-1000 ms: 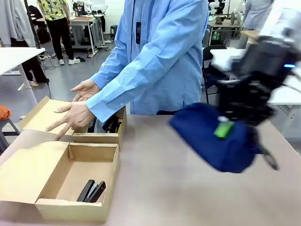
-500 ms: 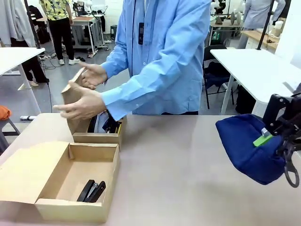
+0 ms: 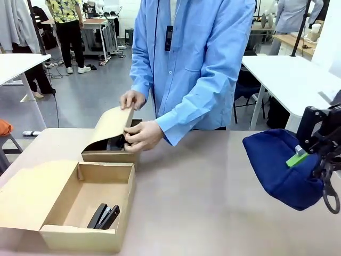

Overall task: Place items inside the box.
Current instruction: Pick up a Pencil pouch or Stapler and place it inside the Mailer Box closest to the robot.

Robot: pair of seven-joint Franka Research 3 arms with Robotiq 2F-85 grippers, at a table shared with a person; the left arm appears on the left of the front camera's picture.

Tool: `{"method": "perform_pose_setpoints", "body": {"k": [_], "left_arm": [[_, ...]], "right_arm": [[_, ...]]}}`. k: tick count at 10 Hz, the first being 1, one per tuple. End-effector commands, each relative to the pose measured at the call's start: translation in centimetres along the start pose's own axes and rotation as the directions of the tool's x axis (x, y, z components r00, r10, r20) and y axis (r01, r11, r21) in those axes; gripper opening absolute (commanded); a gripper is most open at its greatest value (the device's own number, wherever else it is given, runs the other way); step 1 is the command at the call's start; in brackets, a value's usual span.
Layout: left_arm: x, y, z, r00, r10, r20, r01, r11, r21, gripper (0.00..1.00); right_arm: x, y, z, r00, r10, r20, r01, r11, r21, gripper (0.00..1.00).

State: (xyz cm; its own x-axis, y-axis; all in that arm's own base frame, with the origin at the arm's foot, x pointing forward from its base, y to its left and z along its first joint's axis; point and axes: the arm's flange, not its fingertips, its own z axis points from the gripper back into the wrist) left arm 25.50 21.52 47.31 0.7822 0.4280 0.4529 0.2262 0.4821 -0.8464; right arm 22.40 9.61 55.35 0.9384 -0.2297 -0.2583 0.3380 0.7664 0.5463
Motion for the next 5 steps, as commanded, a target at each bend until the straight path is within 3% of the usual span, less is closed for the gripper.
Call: {"method": "perform_pose_setpoints", "body": {"k": [1,5], "left_arm": [[-0.1,-0.1,-0.1,1.000,-0.017,0.011,0.018,1.000,-0.019,1.00],[-0.1,-0.1,-0.1,1.000,-0.017,0.011,0.018,1.000,-0.019,1.00]], "right_arm": [[-0.2,2.8,-1.0,0.996,0.085,-0.008,-0.086,0.995,-0.058,0.08],[-2.1,12.5,-5.7,0.964,0.241,-0.110,-0.256,0.955,-0.148,0.08]]}}
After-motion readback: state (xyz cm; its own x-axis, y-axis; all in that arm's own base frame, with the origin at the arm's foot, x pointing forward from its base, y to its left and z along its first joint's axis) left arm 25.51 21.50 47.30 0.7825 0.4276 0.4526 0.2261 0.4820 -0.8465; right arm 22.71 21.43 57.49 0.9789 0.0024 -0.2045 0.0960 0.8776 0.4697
